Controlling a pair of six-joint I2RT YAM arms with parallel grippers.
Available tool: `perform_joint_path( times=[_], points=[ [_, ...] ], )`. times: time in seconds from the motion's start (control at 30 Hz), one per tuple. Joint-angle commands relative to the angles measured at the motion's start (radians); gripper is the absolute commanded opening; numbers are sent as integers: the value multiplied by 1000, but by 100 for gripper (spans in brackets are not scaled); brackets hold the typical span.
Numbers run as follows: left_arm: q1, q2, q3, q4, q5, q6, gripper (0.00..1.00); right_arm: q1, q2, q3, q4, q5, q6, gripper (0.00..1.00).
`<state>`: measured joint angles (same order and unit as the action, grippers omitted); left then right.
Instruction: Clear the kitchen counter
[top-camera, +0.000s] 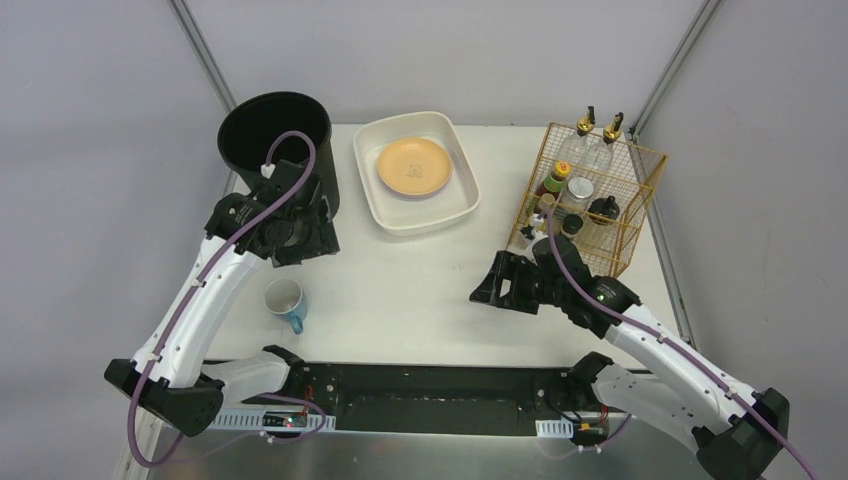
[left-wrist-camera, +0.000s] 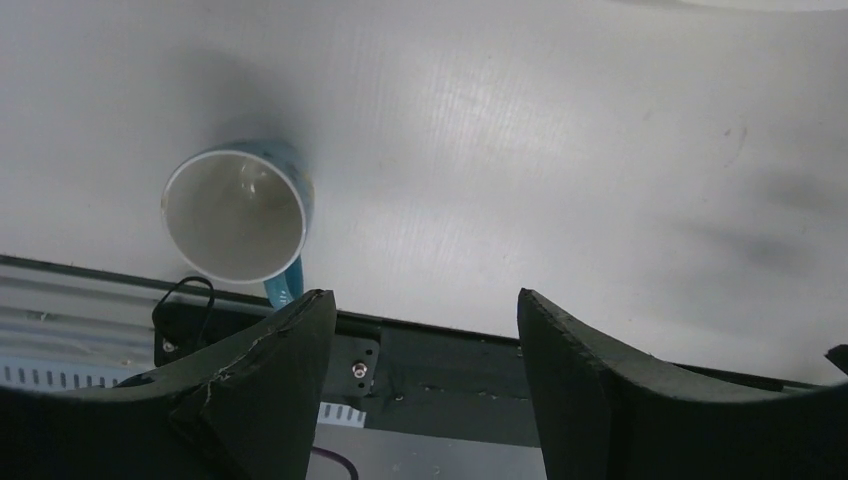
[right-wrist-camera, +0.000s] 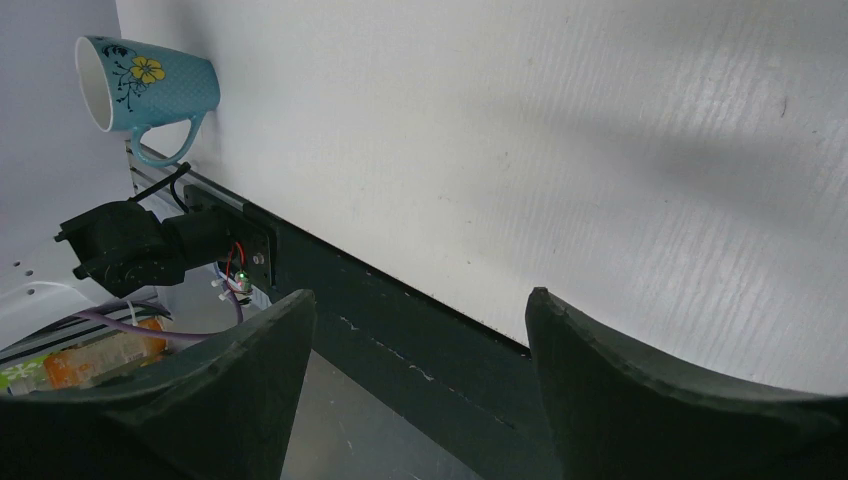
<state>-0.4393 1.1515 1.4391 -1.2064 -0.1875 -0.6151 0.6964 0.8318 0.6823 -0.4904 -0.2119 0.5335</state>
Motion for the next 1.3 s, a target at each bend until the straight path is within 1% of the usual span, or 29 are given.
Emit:
perform_joint_path(
  times=[0.0,0.1,0.23,0.37,0.63,0.8,0.97,1.27],
  points=[
    [-9,-71,-101,-66,-41,-69,68,4,-1,27,39,-18,-15,80],
    [-9,-108,-181,-74,-53,-90,68,7,0,25,41,-20,-11,81],
    [-9,-139,-231,-106,-95,-121,68,12,-2,23,41,-21,-4,81],
    [-9,-131,-258,-150,-133,-146,68,18,-6,17,42,-17,2,81],
    [-8,-102,-333,-118,-141,-175,68,28,-10,12,44,-11,6,81],
    [-5,-84,-392,-44,-115,-154,68,30,-9,2,43,-16,7,82],
    [26,-67,-438,37,-92,-104,68,31,-11,3,36,-14,2,82],
    [108,-24,-439,115,-57,11,67,33,-10,-10,50,-8,12,82]
  ],
)
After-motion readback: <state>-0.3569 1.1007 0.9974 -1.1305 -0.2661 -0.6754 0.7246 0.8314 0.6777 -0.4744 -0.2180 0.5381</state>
